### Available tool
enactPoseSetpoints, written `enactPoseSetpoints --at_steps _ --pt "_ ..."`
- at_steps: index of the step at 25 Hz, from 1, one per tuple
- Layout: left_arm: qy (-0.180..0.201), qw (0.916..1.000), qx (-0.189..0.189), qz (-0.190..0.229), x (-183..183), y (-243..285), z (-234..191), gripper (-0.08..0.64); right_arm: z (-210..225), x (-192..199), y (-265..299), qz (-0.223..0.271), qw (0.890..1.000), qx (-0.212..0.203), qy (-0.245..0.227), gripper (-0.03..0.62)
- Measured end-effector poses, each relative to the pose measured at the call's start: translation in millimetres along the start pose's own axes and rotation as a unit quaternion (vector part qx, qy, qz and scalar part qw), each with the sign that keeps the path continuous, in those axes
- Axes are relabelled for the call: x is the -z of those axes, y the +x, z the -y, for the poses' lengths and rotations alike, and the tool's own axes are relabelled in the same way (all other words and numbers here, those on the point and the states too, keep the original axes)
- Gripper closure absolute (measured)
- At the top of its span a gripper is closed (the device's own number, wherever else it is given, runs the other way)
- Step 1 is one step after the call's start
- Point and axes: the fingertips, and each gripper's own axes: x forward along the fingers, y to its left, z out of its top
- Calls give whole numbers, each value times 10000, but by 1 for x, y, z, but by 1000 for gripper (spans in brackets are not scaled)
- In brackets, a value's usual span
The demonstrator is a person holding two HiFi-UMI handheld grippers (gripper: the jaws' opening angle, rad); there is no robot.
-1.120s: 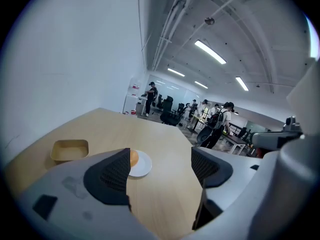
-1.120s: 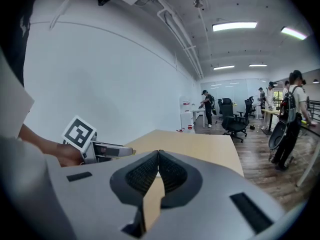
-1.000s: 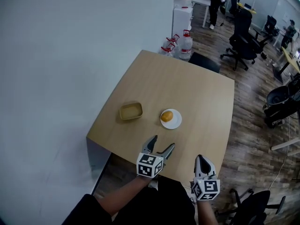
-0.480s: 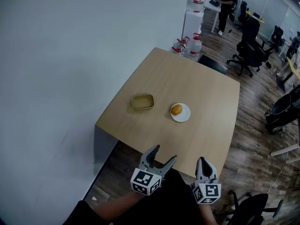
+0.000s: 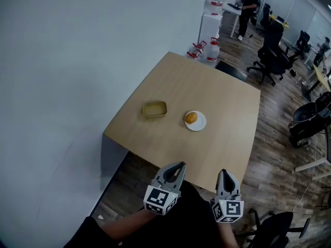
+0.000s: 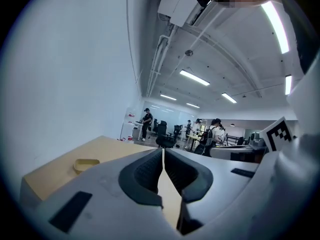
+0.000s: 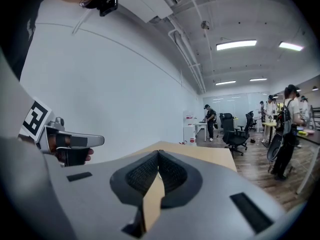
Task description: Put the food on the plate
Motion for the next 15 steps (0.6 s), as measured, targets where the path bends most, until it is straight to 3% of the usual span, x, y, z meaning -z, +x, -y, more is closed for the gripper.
enactPoseSetpoints --at_steps 7,15 --pt "222 9997 -93 -93 3 10 -7 537 2 -1 8 -10 9998 64 -193 532" --pt "277 9990 -344 -45 1 15 -18 535 4 8 19 -58 10000 68 -34 532"
